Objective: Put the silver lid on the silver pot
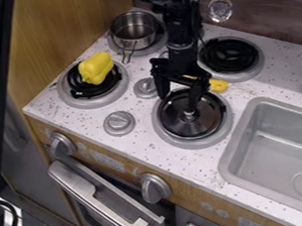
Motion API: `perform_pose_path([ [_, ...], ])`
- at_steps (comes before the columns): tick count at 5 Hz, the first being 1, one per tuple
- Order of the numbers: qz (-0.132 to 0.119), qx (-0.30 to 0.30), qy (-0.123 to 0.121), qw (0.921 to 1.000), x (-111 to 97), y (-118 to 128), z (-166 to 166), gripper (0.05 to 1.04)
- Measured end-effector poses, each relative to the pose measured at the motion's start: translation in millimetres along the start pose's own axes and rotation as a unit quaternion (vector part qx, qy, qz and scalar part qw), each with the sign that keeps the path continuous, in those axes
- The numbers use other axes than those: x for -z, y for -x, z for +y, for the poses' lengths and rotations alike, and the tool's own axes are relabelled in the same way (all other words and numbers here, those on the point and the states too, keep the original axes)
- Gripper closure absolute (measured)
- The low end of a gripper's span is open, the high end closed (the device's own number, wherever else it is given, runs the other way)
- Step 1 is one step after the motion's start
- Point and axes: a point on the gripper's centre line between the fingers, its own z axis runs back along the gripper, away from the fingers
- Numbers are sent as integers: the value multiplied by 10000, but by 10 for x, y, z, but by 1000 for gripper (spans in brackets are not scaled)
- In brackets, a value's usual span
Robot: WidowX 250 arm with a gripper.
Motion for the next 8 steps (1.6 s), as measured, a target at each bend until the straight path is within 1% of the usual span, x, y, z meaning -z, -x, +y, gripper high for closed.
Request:
perform_pose_path([
  [1,8,206,-91,9997,-10,68,-66,84],
  [2,49,335,-68,9994,42,137,-176,84],
  [3,-159,288,-20,9995,-86,140,-192,84],
  [4,-168,282,19,9995,-107,167,-204,122],
  [5,-163,218,102,9996,-107,169,-225,368],
  [6,-74,135,195,9997,-73,176,-254,395],
  [7,142,58,218,9996,73,238,-269,120],
  [8,130,-63,183,9997,101,190,-259,83],
])
